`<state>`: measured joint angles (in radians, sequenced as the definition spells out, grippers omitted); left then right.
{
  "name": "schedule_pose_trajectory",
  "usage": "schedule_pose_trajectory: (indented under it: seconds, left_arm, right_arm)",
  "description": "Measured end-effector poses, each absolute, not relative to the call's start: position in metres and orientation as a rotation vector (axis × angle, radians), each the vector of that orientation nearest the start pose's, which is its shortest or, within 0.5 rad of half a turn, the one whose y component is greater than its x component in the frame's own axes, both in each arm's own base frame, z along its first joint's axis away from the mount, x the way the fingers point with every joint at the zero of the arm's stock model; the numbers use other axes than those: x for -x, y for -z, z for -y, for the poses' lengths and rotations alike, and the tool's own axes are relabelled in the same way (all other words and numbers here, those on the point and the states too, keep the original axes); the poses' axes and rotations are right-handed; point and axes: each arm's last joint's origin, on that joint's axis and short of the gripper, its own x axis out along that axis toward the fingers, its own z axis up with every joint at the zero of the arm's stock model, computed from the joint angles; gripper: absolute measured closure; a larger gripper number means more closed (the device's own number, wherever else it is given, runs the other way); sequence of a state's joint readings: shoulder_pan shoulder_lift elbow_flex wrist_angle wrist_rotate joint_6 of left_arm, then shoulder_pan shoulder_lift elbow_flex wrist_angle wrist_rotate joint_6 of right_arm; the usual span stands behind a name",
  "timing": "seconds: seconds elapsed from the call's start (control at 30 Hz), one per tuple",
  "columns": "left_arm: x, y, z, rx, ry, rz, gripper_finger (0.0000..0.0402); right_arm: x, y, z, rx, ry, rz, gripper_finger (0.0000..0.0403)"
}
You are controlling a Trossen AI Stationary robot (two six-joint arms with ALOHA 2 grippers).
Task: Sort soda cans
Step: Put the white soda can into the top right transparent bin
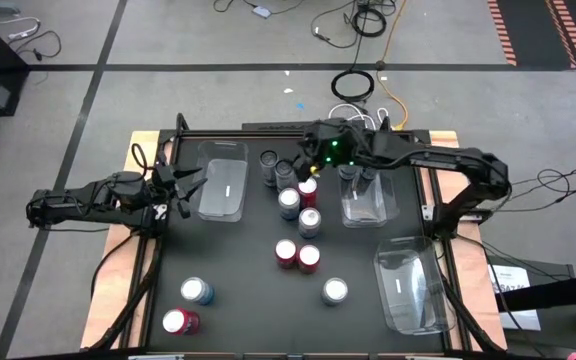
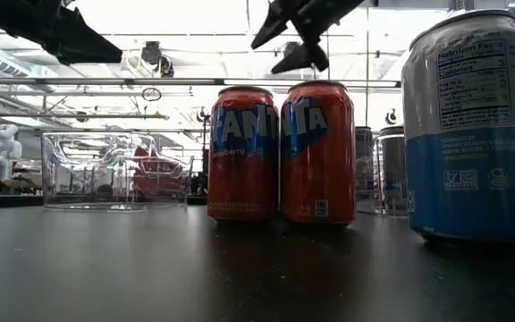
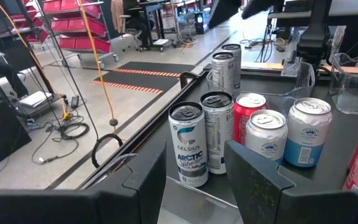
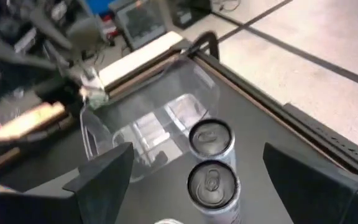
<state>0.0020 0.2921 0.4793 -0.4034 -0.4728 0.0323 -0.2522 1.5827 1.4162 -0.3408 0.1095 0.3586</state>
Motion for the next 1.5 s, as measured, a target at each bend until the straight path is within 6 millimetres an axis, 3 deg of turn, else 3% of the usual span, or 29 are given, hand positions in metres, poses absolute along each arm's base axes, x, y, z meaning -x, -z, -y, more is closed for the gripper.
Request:
schedule_pose_trajectory:
  seconds: [0.4,0.8,1.03,1.33,1.5]
  left_arm:
    - [-0.088,-0.264,-0.013,-0.082,-0.469,-0.219,0.023]
    - [-0.088,-0.264,-0.013,-0.082,-0.469,-0.219,0.023]
    - [-0.088,-0.264,-0.013,-0.082,-0.469,-0.219,0.023]
    - [-0.088,-0.264,-0.013,-0.082,-0.469,-0.22,0.023]
    - [-0.088,-0.264,-0.013,-0.082,-0.469,-0.22,0.023]
  right_arm:
    - [-0.379,-0.292,0.088,-0.308,0.39,-0.587,0.005]
    - [-0.392,-0.258,0.093,-0.281,0.438,-0.685,0.005]
    - [-0.391,-0.259,0.093,-0.25,0.453,-0.692,0.0051]
    - [-0.377,-0.29,0.089,-0.217,0.464,-0.612,0.005]
    - [-0.376,-0.287,0.094,-0.199,0.458,-0.637,0.0051]
